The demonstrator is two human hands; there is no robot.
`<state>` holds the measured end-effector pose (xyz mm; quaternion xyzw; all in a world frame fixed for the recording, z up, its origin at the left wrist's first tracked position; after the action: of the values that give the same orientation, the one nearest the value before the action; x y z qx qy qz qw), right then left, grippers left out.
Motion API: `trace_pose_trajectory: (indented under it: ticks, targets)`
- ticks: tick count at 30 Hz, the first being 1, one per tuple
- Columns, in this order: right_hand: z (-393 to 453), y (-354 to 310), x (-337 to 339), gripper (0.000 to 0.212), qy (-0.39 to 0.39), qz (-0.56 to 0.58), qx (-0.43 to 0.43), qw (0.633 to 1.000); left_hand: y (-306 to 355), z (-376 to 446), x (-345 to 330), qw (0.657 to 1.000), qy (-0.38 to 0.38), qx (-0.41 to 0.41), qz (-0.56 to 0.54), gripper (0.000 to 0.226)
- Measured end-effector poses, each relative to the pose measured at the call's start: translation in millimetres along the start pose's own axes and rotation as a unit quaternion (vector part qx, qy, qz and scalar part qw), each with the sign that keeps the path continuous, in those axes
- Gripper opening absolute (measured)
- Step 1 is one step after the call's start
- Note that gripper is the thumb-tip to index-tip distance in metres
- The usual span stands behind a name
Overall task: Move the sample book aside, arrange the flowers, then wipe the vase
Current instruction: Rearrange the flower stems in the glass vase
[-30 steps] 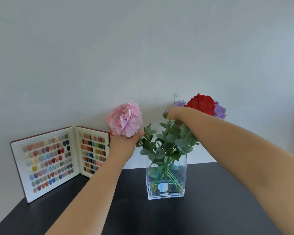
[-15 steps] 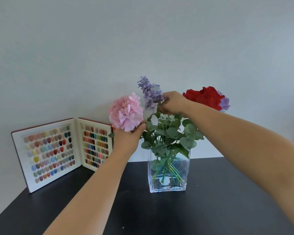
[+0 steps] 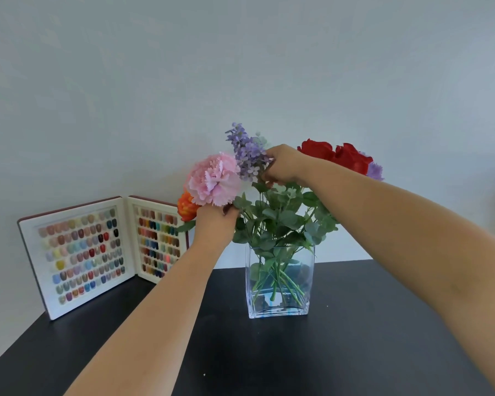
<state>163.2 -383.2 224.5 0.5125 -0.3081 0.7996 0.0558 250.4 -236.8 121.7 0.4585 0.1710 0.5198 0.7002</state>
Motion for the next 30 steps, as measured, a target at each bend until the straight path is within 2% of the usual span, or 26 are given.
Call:
trace_pose_trajectory:
  ticks: [4, 9, 11, 12, 14, 17, 20, 24, 26, 30]
  targets:
    - [-3.9, 13.1, -15.1, 0.059, -0.01, -0.123, -0.001, 0.992, -1.0, 0.3, -4.0, 0.999, -0.023, -0.006, -0.024, 0.013]
    - [-9.8, 11.4, -1.9, 0.052, -0.038, -0.152, -0.018, 0.988, -1.5, -5.7, -5.7, 0.997, -0.025, 0.013, -0.069, 0.009]
    - [-16.2, 9.1, 10.2, 0.059, -0.046, -0.132, -0.029, 0.99, -2.2, -11.7, -5.4, 0.995, -0.028, 0.005, -0.091, 0.012]
    - [-20.9, 5.0, 21.6, 0.064, -0.033, -0.134, -0.019, 0.99, -4.6, -16.5, -4.5, 0.994, -0.032, 0.001, -0.103, 0.014]
    - [-35.5, -5.1, 55.6, 0.068, 0.044, -0.16, 0.025, 0.986, -15.9, -28.6, 1.6, 0.992, -0.038, -0.001, -0.118, 0.02]
    - [-68.6, -8.9, 102.1, 0.045, 0.129, -0.038, 0.07, 0.988, -32.7, -49.8, 23.0, 0.989, -0.022, -0.001, -0.148, 0.02]
    - [-91.1, -12.1, 102.2, 0.033, 0.08, 0.051, 0.123, 0.988, -41.4, -58.5, 44.6, 0.982, 0.028, 0.032, -0.184, 0.029]
    - [-96.5, -30.1, 48.0, 0.043, -0.027, 0.074, 0.165, 0.983, -27.9, -53.0, 51.3, 0.982, 0.05, 0.02, -0.182, 0.021]
    - [-90.4, -39.0, 17.9, 0.045, -0.049, 0.033, 0.165, 0.985, -9.0, -49.5, 48.6, 0.983, 0.045, -0.013, -0.178, 0.017]
    - [-72.7, -50.1, -25.8, 0.025, -0.032, -0.079, 0.163, 0.983, 23.0, -41.0, 40.7, 0.988, 0.01, -0.086, -0.129, 0.026]
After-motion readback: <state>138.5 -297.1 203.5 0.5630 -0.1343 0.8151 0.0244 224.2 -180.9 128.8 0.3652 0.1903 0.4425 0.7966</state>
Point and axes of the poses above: each hand's wrist, its own z-axis towards the middle knuckle, its own x-axis out of the back of the hand, y = z × x, the point moved 7 cm from there along z, towards the middle knuckle, and after that the axes turned 5 degrees about -z, right-handed, at the moved point
